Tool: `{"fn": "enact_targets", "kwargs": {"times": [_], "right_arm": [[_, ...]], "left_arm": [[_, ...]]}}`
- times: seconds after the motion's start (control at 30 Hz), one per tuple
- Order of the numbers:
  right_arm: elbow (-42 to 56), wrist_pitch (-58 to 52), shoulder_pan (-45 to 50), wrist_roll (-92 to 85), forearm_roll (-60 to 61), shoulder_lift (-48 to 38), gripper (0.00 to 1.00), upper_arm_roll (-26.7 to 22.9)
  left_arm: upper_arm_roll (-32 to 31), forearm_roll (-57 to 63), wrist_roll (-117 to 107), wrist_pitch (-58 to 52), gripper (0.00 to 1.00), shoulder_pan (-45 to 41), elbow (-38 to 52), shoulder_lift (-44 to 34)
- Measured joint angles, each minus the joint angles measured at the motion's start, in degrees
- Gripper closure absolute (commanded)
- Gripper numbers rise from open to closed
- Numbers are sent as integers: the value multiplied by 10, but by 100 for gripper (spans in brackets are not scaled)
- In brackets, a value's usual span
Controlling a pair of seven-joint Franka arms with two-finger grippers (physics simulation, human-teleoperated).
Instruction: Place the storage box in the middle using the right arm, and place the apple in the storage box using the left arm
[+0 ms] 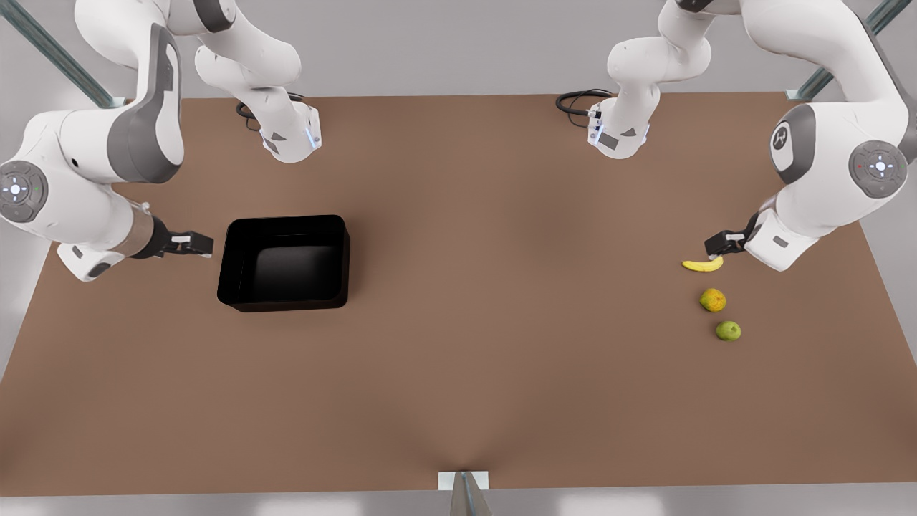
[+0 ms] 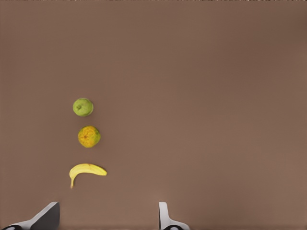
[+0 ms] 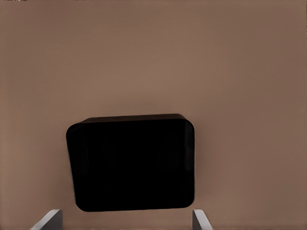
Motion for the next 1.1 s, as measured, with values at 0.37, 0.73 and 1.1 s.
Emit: {"fn": "enact_targets", "kwargs": {"times": [0.37, 0.73, 1.1], "right_arm": [[-371, 222, -1, -2, -1, -181, 0, 20], [-577, 523, -56, -23, -37, -138, 0, 16], [-732, 681, -93, -31, -33, -147, 0, -61]], "left_arm": [[-5, 4, 11, 267, 0, 146, 10, 277], [-6, 11, 62, 366, 0, 177, -46, 328], [-6, 13, 60, 367, 0, 177, -32, 365]]}}
